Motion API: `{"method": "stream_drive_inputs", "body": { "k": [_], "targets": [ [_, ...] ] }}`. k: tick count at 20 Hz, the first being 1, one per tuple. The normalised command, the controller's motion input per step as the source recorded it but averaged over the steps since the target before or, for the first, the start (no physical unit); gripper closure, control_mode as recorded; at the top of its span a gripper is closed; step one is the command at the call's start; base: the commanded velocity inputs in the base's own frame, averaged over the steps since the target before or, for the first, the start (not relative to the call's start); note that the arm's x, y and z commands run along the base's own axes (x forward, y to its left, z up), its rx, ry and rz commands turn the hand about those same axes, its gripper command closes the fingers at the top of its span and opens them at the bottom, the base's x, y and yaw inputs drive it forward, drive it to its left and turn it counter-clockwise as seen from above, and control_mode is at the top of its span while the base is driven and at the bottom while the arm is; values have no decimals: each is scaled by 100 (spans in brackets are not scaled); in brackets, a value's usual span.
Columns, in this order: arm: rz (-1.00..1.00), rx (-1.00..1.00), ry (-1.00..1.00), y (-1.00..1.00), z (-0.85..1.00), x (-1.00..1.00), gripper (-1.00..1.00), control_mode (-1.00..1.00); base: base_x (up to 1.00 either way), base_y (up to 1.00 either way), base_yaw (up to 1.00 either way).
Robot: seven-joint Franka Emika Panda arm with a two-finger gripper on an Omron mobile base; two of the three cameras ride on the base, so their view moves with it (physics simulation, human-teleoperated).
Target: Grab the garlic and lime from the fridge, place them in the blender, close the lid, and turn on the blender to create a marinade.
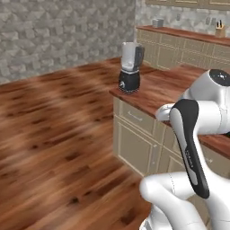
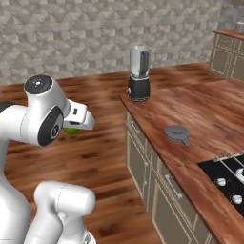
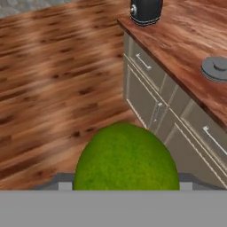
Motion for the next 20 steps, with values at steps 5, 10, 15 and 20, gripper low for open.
{"method": "stream_drive_inputs", "body": {
  "k": [5, 10, 15, 20],
  "targets": [
    [0, 0, 0, 0, 0, 0, 100, 100, 100, 80, -45],
    [0, 0, 0, 0, 0, 0, 100, 100, 100, 90, -46],
    [0, 0, 0, 0, 0, 0, 100, 100, 100, 96, -51],
    [0, 0, 0, 0, 0, 0, 100, 100, 100, 94, -58]
  ]
}}
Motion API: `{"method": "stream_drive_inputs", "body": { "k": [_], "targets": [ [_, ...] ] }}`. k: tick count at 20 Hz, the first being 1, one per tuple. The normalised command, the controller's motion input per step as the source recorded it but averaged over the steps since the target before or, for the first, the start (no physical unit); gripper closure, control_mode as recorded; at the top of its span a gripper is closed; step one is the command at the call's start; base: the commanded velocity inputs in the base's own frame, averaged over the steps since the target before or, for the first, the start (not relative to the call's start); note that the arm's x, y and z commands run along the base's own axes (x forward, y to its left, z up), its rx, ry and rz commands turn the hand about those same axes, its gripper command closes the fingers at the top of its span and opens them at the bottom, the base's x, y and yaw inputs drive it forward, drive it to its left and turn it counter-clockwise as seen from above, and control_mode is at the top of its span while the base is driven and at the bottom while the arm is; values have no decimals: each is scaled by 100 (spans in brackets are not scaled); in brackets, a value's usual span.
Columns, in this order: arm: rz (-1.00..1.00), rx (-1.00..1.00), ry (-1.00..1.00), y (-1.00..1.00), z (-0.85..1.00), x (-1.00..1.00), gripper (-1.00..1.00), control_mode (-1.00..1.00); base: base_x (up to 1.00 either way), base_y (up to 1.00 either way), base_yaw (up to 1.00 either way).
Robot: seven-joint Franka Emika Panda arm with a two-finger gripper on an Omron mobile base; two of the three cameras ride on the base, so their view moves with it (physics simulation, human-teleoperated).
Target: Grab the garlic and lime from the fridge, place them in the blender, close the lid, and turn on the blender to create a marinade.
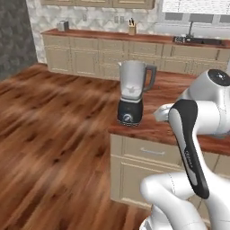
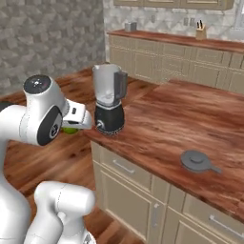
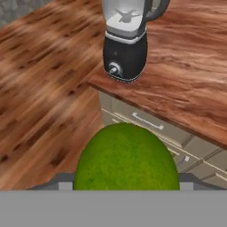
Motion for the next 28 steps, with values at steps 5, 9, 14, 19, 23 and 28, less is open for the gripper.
{"method": "stream_drive_inputs", "body": {
  "k": [5, 9, 14, 19, 23, 28],
  "targets": [
    [0, 0, 0, 0, 0, 0, 100, 100, 94, 87, -65],
    [0, 0, 0, 0, 0, 0, 100, 100, 82, 76, -70],
    [-8, 0, -2, 5, 6, 0, 100, -100, 41, 54, -41],
    [-28, 0, -6, 6, 81, 0, 100, -100, 0, 0, 0],
    [-14, 1, 0, -22, 89, 20, 100, -100, 0, 0, 0],
    [0, 7, 13, -23, 44, 83, 100, -100, 0, 0, 0]
  ]
}}
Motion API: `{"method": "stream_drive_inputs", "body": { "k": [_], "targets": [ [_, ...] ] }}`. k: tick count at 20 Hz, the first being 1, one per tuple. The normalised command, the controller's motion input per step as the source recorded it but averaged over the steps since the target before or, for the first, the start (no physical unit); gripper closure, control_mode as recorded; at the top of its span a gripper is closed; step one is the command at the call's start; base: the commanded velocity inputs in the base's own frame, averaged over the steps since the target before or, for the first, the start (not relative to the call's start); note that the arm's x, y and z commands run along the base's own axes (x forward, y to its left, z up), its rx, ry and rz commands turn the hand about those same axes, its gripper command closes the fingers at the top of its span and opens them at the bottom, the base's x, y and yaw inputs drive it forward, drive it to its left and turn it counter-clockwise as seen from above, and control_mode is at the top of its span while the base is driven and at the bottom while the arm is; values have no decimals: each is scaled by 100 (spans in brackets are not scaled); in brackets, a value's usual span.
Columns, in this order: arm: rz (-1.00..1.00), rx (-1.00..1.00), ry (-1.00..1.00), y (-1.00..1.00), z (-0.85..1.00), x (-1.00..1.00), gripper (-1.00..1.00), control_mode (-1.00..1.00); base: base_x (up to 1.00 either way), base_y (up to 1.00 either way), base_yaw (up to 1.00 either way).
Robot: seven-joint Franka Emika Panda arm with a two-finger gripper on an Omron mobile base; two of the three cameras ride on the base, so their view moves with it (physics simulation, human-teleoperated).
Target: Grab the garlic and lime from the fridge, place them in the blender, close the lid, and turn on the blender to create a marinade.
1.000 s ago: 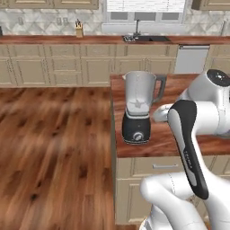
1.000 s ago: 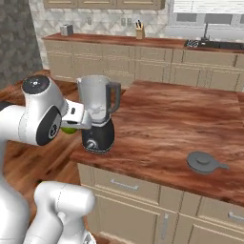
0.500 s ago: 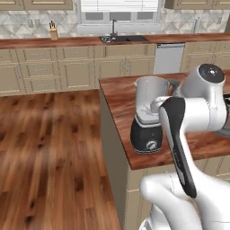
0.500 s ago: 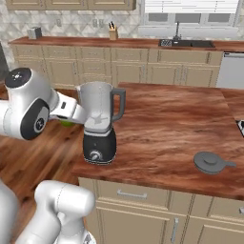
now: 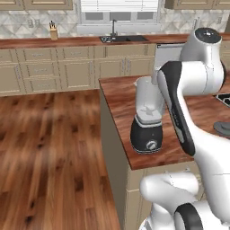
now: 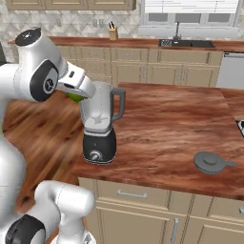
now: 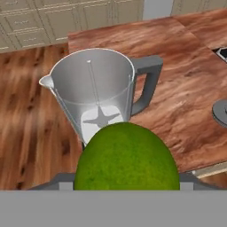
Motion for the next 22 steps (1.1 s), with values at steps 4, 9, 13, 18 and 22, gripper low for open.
{"method": "stream_drive_inputs", "body": {
  "k": [4, 9, 13, 18, 22],
  "targets": [
    [0, 1, 11, 2, 0, 40, 100, -100, 0, 0, 0],
    [0, -2, 0, 0, -15, 61, 100, -100, 0, 0, 0],
    [0, 0, 0, 5, -21, 93, 100, -100, 0, 0, 0],
    [0, 0, 11, 0, -49, 70, 100, -100, 0, 0, 0],
    [1, -1, 18, 0, -53, 29, 100, -100, 0, 0, 0]
  ]
}}
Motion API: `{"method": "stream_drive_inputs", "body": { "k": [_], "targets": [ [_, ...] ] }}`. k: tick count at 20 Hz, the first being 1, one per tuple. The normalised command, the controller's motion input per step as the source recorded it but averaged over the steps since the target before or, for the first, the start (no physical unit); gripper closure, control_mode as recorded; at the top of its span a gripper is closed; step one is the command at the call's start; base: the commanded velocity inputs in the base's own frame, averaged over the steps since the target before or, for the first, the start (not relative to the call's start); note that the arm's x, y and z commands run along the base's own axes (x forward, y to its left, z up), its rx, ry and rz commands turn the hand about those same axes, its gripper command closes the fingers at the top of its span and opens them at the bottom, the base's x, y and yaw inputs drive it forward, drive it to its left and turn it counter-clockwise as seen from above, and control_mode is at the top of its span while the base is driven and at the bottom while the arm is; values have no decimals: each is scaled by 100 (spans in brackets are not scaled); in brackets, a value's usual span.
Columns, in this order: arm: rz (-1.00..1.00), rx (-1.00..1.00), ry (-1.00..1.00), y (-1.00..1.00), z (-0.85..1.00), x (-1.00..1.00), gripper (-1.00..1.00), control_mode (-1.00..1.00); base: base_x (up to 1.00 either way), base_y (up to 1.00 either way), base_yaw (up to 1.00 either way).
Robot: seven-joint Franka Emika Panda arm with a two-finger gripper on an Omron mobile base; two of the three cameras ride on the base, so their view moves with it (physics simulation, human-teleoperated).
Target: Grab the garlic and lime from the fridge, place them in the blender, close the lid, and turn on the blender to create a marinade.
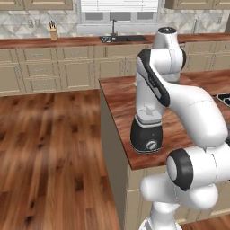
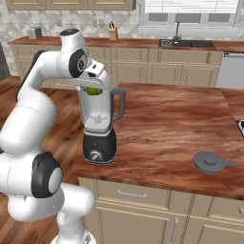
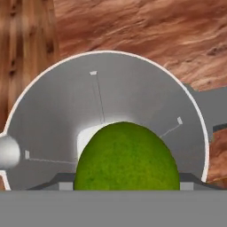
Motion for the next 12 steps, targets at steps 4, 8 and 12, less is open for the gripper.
{"method": "stream_drive_inputs", "body": {
  "k": [4, 8, 12],
  "targets": [
    [0, 0, 11, 0, -29, 24, -100, -100, 0, 0, 0],
    [0, 0, -1, 1, 8, 19, -100, -100, 0, 0, 0],
    [0, 0, -9, 4, 61, -2, -100, -100, 0, 0, 0]
  ]
}}
